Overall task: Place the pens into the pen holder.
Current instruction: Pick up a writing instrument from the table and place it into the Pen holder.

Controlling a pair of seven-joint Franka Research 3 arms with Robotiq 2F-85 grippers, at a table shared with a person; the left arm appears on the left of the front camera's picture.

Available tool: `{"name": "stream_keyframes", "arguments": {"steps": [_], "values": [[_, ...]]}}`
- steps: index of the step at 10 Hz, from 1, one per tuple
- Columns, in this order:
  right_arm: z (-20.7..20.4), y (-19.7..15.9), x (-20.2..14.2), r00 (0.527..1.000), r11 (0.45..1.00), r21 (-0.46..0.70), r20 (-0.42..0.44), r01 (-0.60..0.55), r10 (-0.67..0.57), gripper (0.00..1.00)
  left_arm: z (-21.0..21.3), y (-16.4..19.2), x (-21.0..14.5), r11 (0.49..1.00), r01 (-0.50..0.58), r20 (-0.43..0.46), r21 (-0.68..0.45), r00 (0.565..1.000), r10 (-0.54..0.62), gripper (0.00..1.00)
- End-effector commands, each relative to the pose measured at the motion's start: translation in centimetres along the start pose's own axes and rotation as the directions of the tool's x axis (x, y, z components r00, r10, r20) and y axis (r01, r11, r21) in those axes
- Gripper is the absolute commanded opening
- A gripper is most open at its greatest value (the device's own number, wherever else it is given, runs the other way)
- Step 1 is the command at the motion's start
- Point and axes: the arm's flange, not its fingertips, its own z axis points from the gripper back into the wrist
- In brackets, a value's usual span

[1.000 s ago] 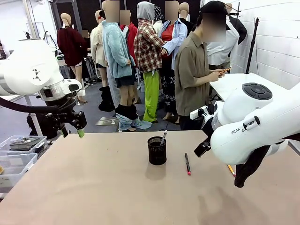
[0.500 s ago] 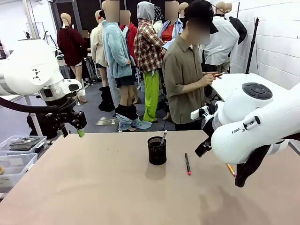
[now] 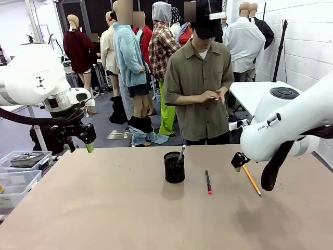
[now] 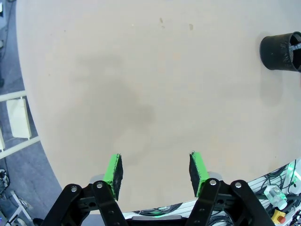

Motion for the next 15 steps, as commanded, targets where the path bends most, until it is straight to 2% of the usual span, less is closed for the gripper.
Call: {"name": "stream_keyframes", "arguments": {"steps": [1,5,8,9,13,14,15], "values": [[-1.3,-0.6,1.1,0.992,0.995,-0.007,-0.069,0.102,-0.102,1.00,0.3,0.0,0.0,1.000,-0.008,-0.009,0.012,1.000,0.008,0.74],[-4.4,-2.4,1.0,0.971,0.989,0.022,-0.194,0.147,-0.140,1.00,0.3,0.0,0.0,1.000,-0.008,-0.009,0.012,1.000,0.008,0.74],[-6.2,-2.3,1.2,0.962,0.990,0.016,-0.238,0.141,-0.133,1.00,0.3,0.0,0.0,1.000,-0.008,-0.009,0.012,1.000,0.008,0.74],[-6.4,-2.3,1.2,0.963,0.990,0.022,-0.237,0.138,-0.129,0.84,0.3,0.0,0.0,1.000,-0.008,-0.009,0.012,1.000,0.008,0.74],[-6.3,-2.5,1.2,0.951,0.985,0.056,-0.275,0.164,-0.142,0.04,0.3,0.0,0.0,1.000,-0.008,-0.009,0.012,1.000,0.008,0.74],[-6.4,-2.7,1.3,0.947,0.984,0.060,-0.287,0.168,-0.144,0.00,0.3,0.0,0.0,1.000,-0.008,-0.009,0.012,1.000,0.008,0.74],[-6.3,-2.5,1.3,0.943,0.983,0.060,-0.301,0.171,-0.146,0.00,0.3,0.0,0.0,1.000,-0.008,-0.009,0.012,1.000,0.008,0.74]]}}
